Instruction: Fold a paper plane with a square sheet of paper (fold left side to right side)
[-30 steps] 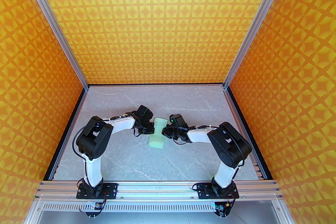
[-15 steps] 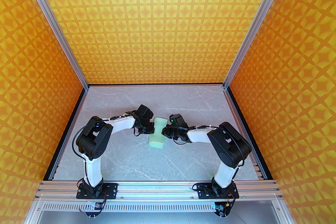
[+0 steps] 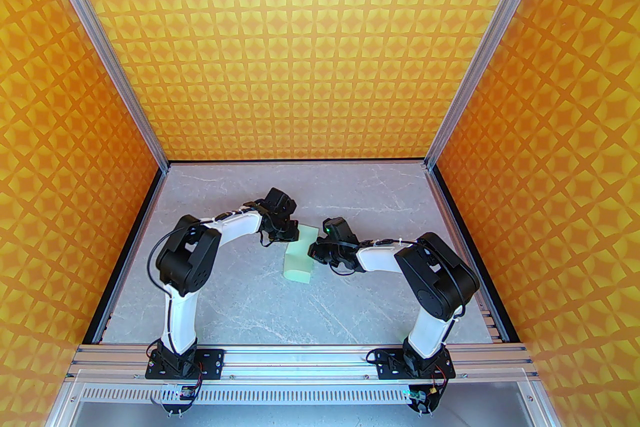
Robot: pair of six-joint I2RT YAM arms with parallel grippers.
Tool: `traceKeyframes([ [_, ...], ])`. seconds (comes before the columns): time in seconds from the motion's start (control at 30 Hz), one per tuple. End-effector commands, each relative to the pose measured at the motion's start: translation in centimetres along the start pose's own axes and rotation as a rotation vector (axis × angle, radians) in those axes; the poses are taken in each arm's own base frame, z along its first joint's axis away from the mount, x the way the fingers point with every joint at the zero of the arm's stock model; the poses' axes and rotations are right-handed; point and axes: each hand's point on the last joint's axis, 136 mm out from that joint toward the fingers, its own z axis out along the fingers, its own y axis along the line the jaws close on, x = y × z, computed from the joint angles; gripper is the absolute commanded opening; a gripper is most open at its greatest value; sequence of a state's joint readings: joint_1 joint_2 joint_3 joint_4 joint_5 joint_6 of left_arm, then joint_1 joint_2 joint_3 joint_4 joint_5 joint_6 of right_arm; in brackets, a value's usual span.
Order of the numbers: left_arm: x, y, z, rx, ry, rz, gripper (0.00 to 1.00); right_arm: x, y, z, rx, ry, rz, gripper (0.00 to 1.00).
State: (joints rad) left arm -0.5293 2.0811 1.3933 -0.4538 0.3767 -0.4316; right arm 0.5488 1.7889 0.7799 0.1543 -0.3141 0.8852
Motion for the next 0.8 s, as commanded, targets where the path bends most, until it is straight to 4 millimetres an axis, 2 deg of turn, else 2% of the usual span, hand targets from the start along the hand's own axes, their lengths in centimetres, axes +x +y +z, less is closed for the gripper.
traceKeyframes([
  [0.0,0.3,1.0,0.5,-0.015,0.02,0.005,0.01,2.4,-3.8,0.7,0.126,0.063,0.024,0.0],
  [0.1,0.9,1.9,0.8,-0.032,0.033,-0.006,0.01,2.4,-3.7,0.7,0.125,0.063,0.023,0.0],
  [0.2,0.7,1.8,0.3,-0.029,0.022,-0.006,0.01,2.3,-3.7,0.7,0.125,0.062,0.023,0.0],
  [0.37,-1.5,-0.4,-1.8,0.016,-0.042,0.011,0.02,2.3,-3.7,0.7,0.125,0.061,0.023,0.0],
  [0.47,-2.6,-1.3,-2.3,0.04,-0.064,0.018,0.03,2.3,-3.7,0.7,0.125,0.062,0.024,0.0],
  [0.6,-3.3,-1.0,-1.5,0.033,-0.053,0.019,0.02,2.4,-3.8,0.7,0.127,0.064,0.025,0.0],
  [0.77,-3.0,0.6,0.2,0.013,-0.02,-0.001,0.02,2.4,-3.8,0.6,0.128,0.063,0.024,0.0],
])
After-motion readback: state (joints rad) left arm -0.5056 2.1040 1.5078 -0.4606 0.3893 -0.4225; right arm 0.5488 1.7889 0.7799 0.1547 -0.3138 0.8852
